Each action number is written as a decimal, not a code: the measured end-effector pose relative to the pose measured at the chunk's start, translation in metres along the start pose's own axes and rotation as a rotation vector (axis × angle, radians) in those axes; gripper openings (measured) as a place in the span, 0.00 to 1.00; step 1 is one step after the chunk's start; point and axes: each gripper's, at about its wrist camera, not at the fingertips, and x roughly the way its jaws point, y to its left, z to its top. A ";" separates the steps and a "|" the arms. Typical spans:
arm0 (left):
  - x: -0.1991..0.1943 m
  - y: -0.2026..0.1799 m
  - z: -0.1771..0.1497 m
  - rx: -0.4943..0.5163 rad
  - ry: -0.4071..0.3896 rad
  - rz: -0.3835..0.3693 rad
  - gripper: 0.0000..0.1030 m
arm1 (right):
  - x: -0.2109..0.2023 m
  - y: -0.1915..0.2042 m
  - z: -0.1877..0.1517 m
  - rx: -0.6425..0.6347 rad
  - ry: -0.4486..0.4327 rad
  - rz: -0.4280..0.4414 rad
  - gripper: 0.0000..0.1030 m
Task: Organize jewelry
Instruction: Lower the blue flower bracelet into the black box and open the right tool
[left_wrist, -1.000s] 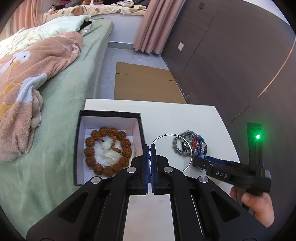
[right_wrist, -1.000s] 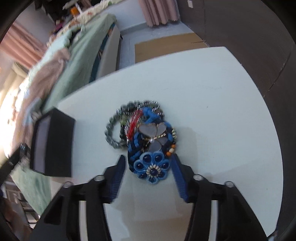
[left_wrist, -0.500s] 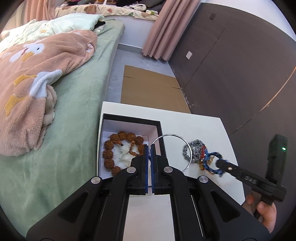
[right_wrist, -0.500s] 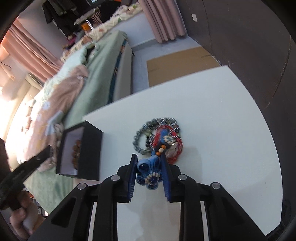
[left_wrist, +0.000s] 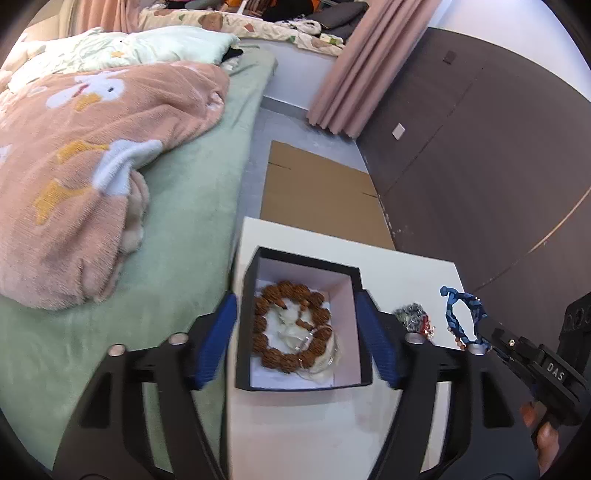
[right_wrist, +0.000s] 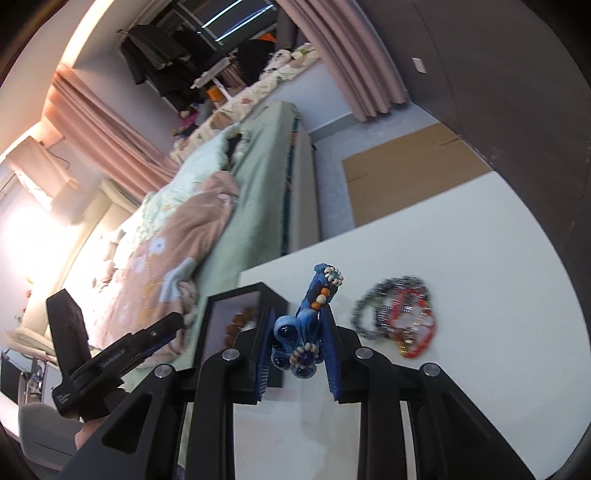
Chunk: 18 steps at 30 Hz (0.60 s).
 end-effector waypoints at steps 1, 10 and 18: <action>-0.002 0.003 0.002 -0.005 -0.008 0.005 0.77 | 0.002 0.004 0.000 -0.005 -0.001 0.013 0.24; -0.007 0.023 0.016 -0.037 -0.039 0.041 0.95 | 0.028 0.035 0.000 -0.038 0.023 0.112 0.24; -0.005 0.034 0.025 -0.045 -0.042 0.065 0.95 | 0.060 0.064 -0.003 -0.047 0.060 0.215 0.27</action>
